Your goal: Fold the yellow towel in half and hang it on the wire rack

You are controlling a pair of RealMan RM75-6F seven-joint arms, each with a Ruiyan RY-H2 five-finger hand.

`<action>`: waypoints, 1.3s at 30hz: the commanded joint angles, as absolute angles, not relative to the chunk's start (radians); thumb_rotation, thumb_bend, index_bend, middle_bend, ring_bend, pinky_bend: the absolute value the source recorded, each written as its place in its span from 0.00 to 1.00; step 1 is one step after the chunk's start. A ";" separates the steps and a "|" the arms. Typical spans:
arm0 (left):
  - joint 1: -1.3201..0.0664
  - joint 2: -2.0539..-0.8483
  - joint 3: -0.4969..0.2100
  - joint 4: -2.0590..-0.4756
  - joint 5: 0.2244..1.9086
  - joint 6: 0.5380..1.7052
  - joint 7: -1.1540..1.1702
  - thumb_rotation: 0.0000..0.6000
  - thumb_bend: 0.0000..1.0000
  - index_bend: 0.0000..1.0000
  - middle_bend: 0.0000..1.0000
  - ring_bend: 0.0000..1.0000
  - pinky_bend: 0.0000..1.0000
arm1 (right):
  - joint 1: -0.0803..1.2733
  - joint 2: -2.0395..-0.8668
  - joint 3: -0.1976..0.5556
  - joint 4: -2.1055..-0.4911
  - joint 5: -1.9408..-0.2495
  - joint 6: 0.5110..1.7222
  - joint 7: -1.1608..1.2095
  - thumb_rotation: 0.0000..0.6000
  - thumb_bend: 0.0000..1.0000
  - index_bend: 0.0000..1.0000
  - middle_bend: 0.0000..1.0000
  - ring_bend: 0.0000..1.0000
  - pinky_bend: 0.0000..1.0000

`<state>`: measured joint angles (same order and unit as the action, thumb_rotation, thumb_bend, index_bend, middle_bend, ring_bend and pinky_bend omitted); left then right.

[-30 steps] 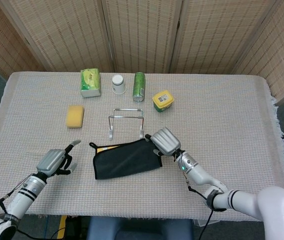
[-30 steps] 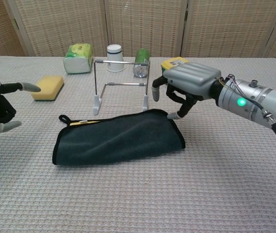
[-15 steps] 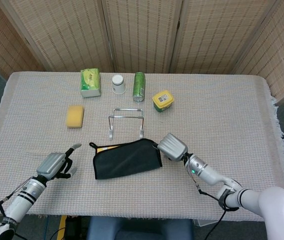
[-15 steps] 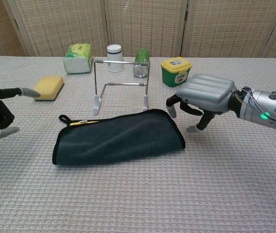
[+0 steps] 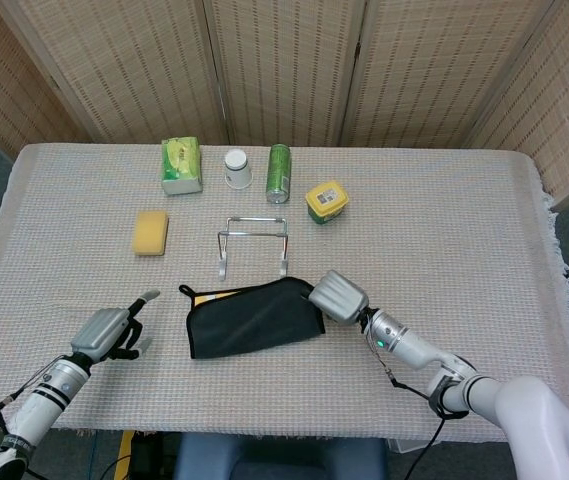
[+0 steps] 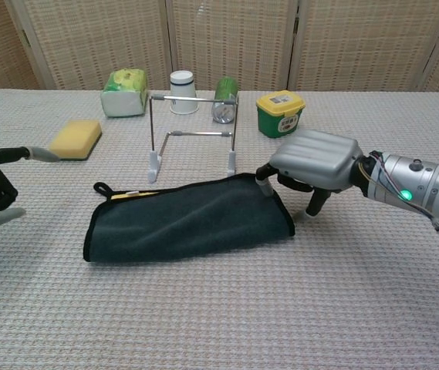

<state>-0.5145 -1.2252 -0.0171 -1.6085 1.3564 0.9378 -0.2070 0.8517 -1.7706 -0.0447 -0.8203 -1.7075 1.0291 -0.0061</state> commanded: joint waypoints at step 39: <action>-0.487 -1.185 -0.019 -1.637 1.372 0.968 -0.203 1.00 0.47 0.07 0.83 0.80 0.94 | 0.944 -1.554 0.240 -1.324 -1.547 1.112 -0.215 1.00 0.56 0.62 0.85 0.95 1.00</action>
